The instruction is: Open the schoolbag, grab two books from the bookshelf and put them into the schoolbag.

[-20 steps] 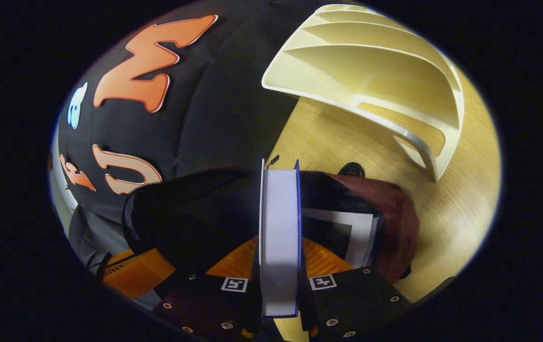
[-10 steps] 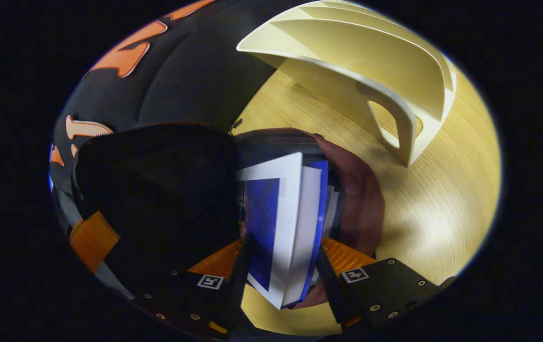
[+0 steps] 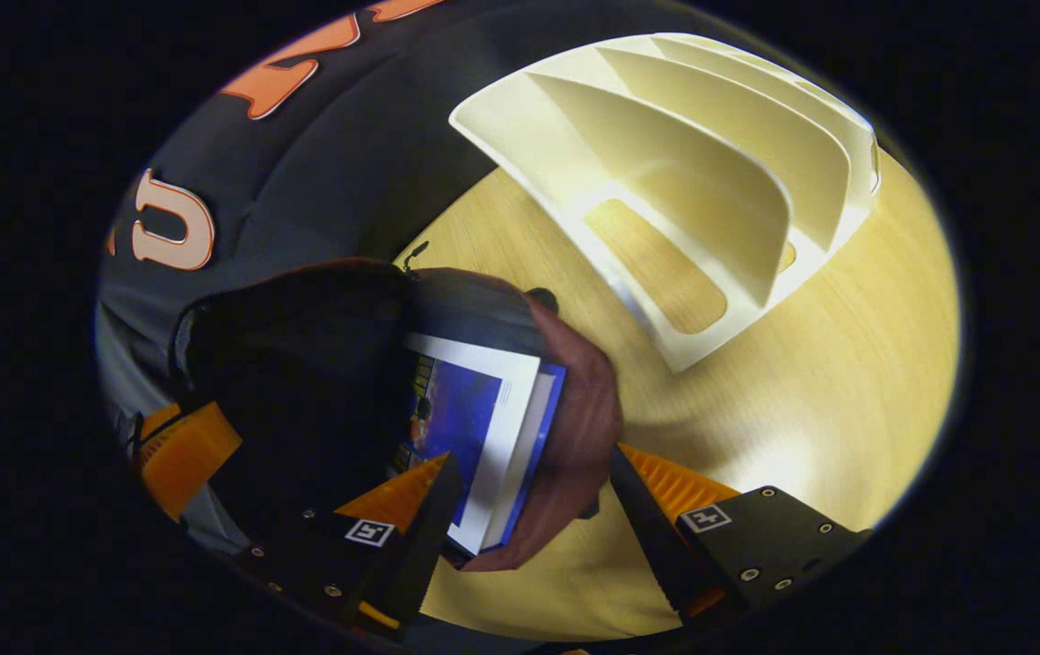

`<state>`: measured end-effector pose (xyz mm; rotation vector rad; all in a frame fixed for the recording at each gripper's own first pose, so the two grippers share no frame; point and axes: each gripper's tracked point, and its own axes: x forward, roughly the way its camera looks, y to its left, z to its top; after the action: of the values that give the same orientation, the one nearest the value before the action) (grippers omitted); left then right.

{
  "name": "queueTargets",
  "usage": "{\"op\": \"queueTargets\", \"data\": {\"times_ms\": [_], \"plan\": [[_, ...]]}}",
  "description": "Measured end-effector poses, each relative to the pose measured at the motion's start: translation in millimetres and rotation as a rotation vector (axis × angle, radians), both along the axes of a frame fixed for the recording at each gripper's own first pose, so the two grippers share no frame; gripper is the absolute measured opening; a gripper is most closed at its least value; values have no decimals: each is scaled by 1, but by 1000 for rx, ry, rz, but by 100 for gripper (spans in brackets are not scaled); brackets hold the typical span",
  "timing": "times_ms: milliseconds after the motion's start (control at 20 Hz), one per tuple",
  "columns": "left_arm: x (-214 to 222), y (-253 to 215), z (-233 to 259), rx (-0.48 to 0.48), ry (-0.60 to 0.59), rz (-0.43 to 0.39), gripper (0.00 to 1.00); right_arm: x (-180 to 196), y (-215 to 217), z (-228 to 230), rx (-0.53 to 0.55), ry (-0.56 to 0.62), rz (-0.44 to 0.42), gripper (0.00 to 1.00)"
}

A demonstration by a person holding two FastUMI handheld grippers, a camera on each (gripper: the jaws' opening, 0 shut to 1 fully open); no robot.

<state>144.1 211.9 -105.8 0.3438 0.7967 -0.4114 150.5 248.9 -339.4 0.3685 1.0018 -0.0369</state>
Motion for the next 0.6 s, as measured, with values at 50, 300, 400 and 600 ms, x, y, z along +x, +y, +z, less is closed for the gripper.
{"op": "queueTargets", "data": {"times_ms": [50, 300, 400, 600], "plan": [[-3, -3, -2, -5, 3, 2, 1, 0, -10, 5, -14, -5, -2, 98], [-20, -23, -15, -45, 52, 19, 8, -8, -58, 22, -72, 3, 30, 98], [-32, -35, -21, -74, 81, 35, 14, -12, -74, 30, -89, 10, 60, 98], [-39, -55, -33, -61, 73, 109, 81, -20, -103, 49, -132, 9, 129, 98]]}}
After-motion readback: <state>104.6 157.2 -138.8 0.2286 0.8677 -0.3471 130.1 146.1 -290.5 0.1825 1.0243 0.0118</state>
